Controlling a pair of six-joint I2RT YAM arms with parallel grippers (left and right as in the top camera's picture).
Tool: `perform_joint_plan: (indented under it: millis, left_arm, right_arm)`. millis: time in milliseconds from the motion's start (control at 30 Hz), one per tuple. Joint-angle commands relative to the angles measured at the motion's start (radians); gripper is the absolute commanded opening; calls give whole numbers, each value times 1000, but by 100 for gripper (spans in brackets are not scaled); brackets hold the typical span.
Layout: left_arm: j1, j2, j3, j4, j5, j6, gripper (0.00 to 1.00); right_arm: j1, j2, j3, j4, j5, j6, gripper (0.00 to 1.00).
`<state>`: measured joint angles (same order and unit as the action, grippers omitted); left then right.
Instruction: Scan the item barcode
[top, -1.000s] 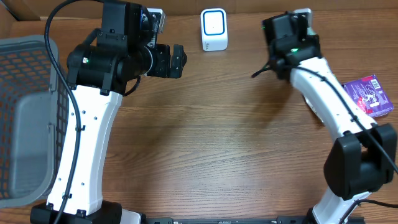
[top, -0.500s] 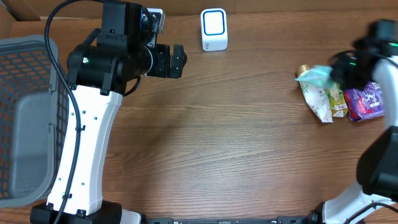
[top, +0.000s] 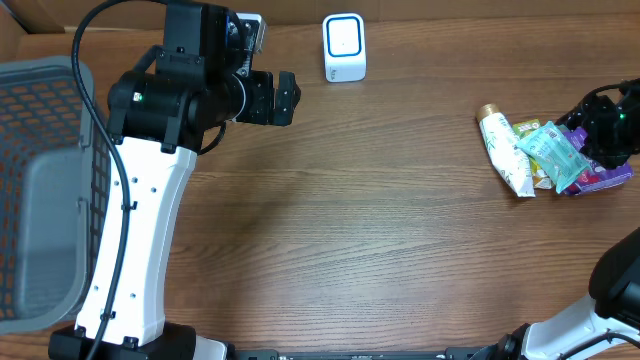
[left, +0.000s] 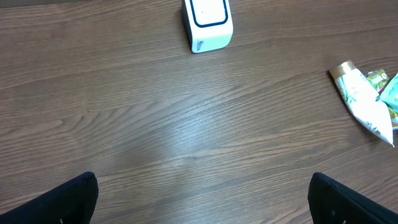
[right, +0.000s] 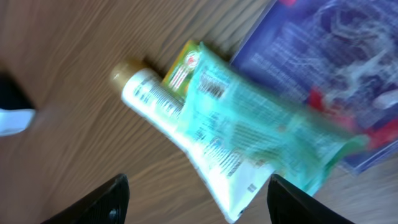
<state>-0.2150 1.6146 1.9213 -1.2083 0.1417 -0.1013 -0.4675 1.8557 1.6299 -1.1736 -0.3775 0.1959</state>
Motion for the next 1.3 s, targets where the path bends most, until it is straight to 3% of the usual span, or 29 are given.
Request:
perform_joint_plan:
  millis: [0, 200, 300, 467, 733, 1267]
  left_arm:
    - [5, 9, 3, 1, 7, 11, 99]
    - [5, 9, 3, 1, 7, 11, 100]
    - [5, 9, 3, 1, 7, 11, 100]
    - [5, 9, 3, 1, 7, 11, 100]
    - [5, 9, 3, 1, 7, 11, 99]
    - [5, 9, 3, 1, 6, 11, 99]
  right_arm:
    - [14, -61, 82, -29, -121, -14, 72]
    - [126, -180, 182, -161, -203, -128, 77]
    - [239, -276, 192, -216, -199, -217, 86]
    - [415, -430, 191, -281, -92, -230, 100]
    - [578, -619, 191, -416, -103, -223, 100]
    - [586, -674, 183, -447, 151, -253, 100]
